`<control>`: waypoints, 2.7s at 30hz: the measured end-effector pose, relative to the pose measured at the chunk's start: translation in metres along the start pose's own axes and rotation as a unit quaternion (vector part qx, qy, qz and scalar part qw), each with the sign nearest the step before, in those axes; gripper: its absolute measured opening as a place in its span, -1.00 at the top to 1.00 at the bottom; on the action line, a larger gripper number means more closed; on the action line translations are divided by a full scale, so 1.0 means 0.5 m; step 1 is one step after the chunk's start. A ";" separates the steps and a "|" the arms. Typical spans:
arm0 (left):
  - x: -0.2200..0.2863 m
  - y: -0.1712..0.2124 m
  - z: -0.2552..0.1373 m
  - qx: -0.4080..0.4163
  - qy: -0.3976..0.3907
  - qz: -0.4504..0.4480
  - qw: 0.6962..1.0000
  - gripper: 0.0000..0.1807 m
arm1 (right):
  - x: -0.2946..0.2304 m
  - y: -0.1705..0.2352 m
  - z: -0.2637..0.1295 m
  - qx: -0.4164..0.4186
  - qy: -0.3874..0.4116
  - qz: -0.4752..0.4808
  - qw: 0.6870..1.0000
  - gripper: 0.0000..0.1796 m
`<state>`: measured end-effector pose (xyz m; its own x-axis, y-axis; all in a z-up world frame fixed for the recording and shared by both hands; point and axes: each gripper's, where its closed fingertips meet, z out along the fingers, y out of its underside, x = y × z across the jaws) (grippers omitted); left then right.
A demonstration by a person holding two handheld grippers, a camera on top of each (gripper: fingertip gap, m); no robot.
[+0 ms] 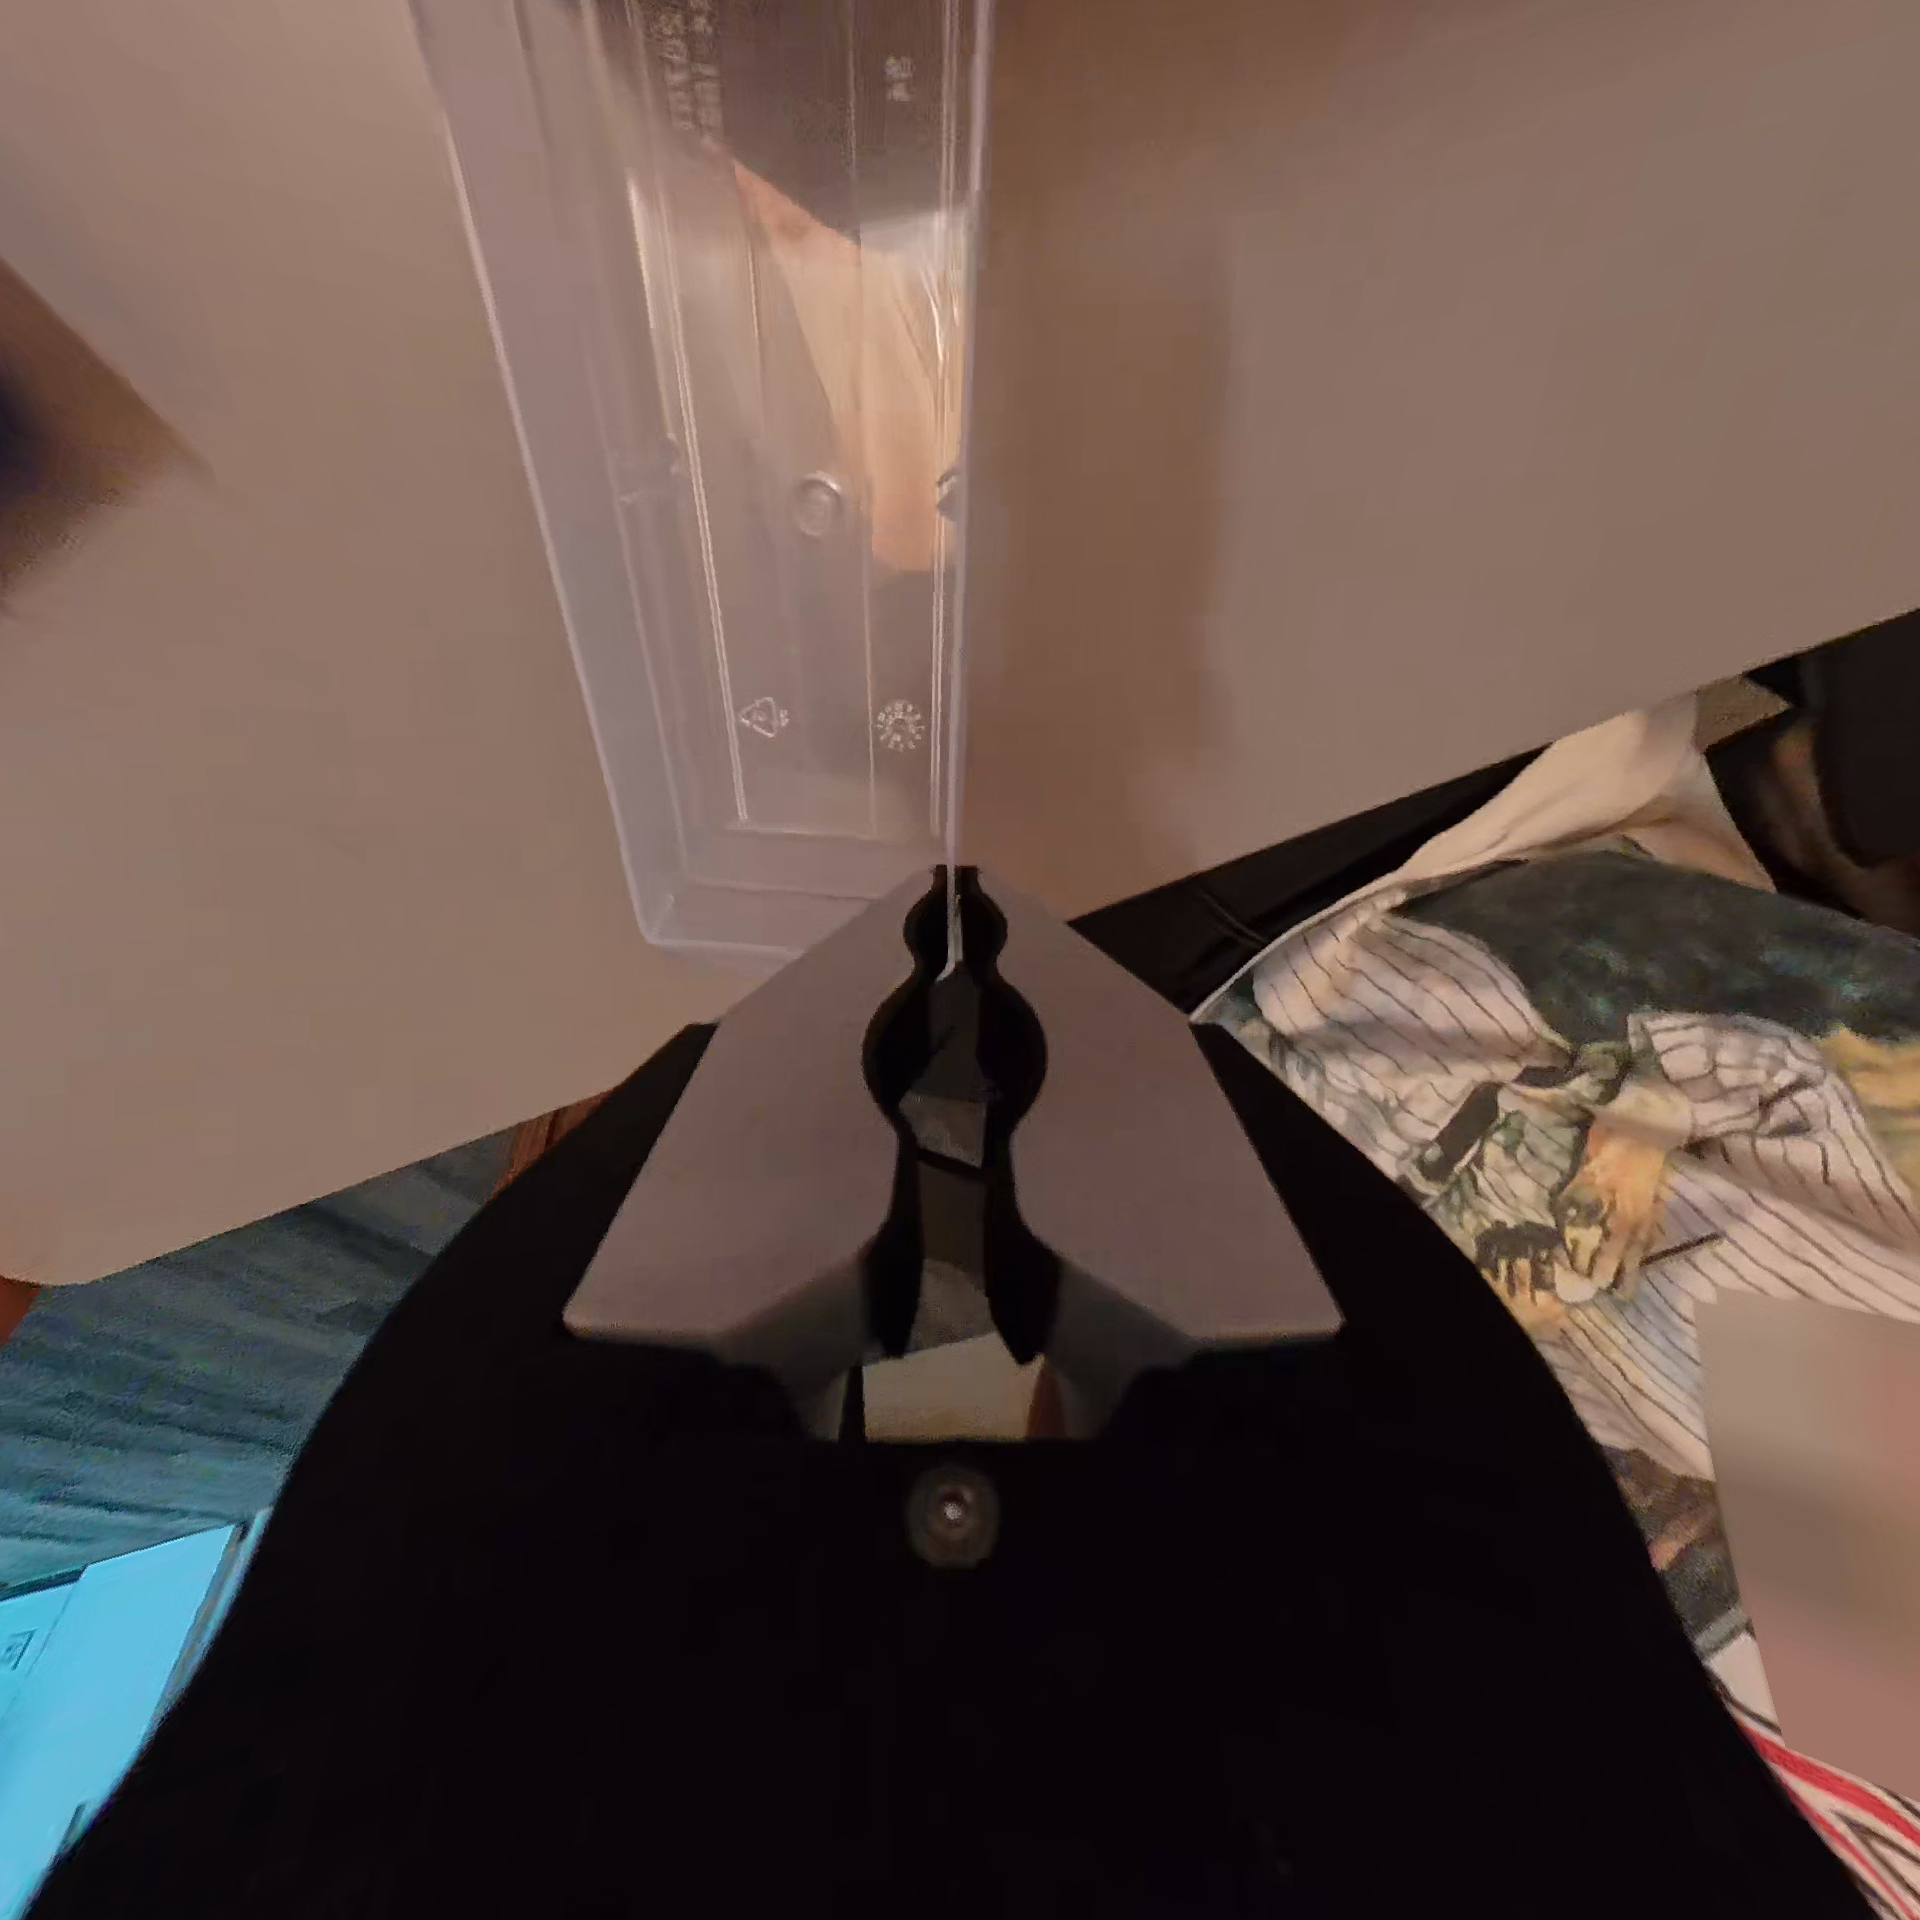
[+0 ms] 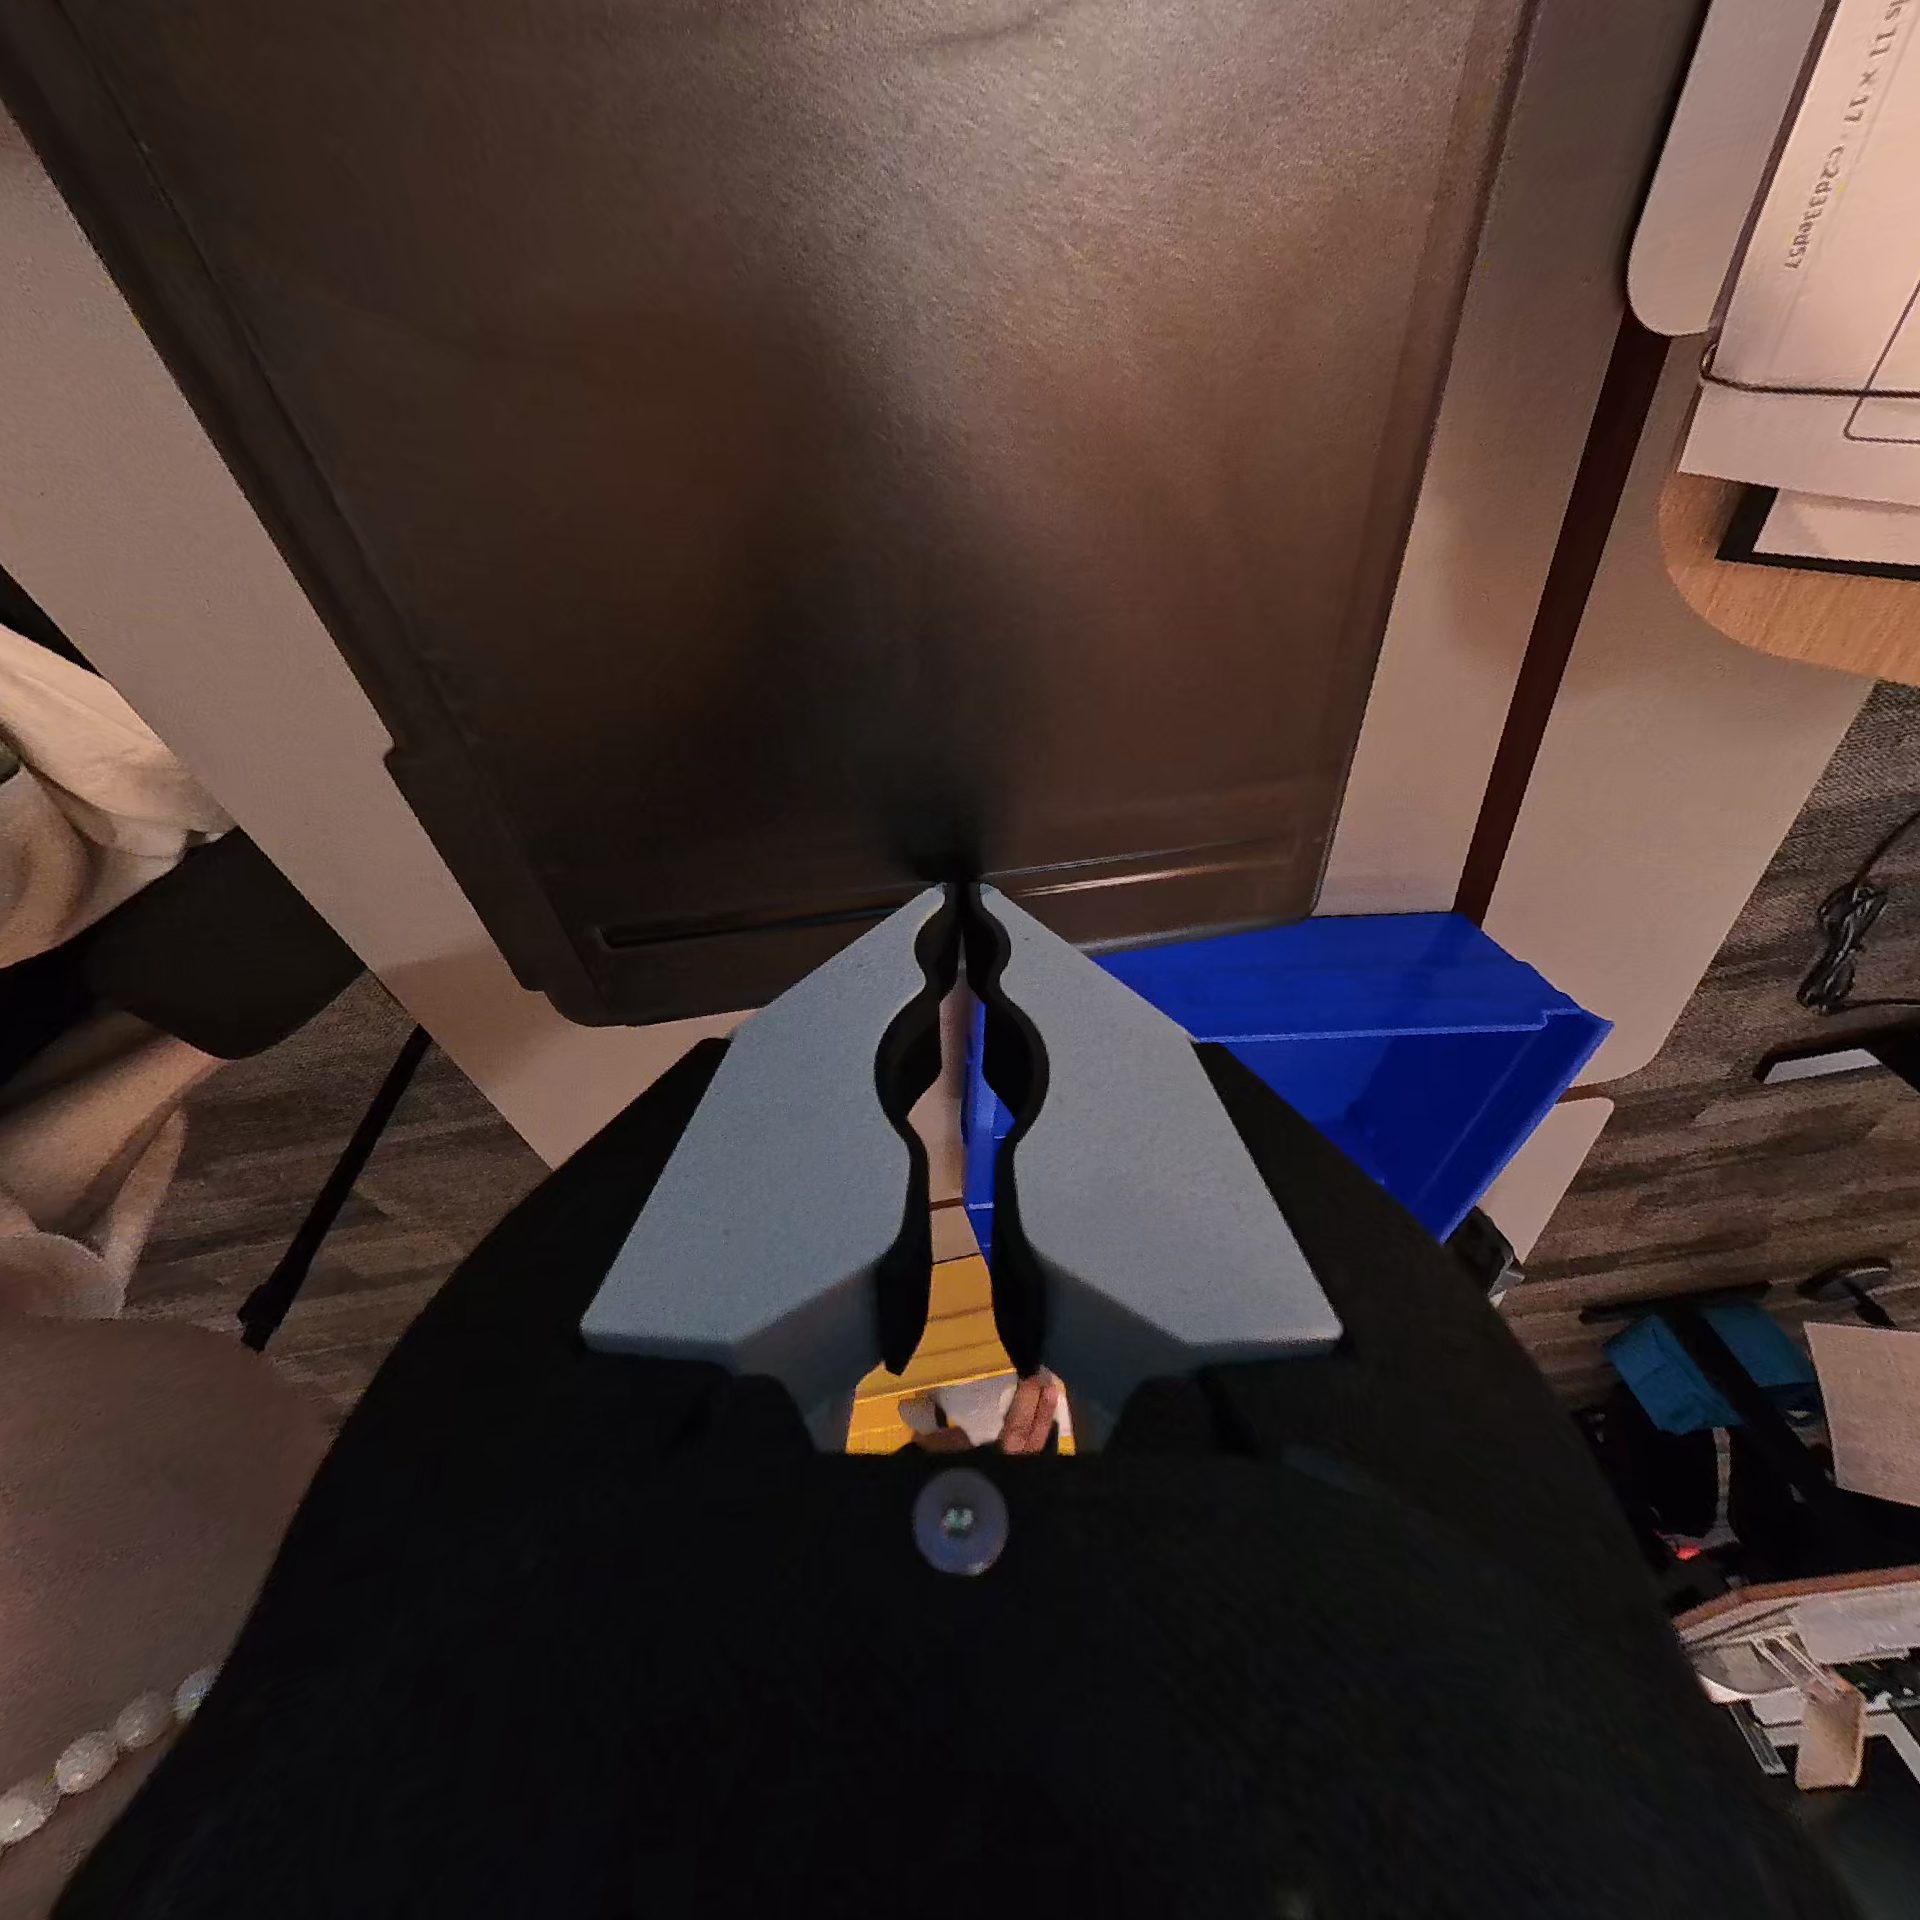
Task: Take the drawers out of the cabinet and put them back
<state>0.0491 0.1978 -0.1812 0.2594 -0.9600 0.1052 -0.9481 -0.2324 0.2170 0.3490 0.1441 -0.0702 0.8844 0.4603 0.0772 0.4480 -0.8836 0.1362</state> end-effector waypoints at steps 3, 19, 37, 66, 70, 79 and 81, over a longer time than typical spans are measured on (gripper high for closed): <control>0.002 -0.014 -0.011 0.015 0.006 -0.009 1.000 1.00 | 0.000 0.000 0.000 -0.002 0.002 -0.001 1.000 1.00; 0.018 -0.027 -0.034 0.011 -0.010 -0.058 0.998 1.00 | 0.000 0.000 0.000 -0.001 -0.005 0.002 1.000 1.00; 0.050 -0.095 -0.029 0.179 -0.051 0.016 0.982 0.99 | 0.000 0.000 0.000 -0.011 0.004 0.008 1.000 1.00; 0.009 -0.147 -0.005 0.591 -0.544 0.276 0.528 1.00 | 0.001 -0.001 0.000 0.001 0.012 0.017 1.000 1.00; -0.006 -0.180 0.001 0.546 -0.599 0.314 0.494 1.00 | 0.001 0.000 0.000 -0.007 0.019 0.015 1.000 1.00; -0.046 -0.228 -0.041 0.547 -0.617 0.274 0.495 1.00 | 0.001 0.000 0.000 -0.005 0.019 0.019 1.000 1.00; -0.046 -0.246 -0.042 0.541 -0.618 0.281 0.496 1.00 | 0.001 0.000 0.000 -0.013 0.023 0.019 0.999 1.00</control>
<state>0.1636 0.2517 -0.1899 0.2208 -0.1268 -0.9670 -0.5245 0.8205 -0.2273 0.3496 0.1444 -0.0703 0.8932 0.4311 0.1281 0.4107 -0.8980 0.1580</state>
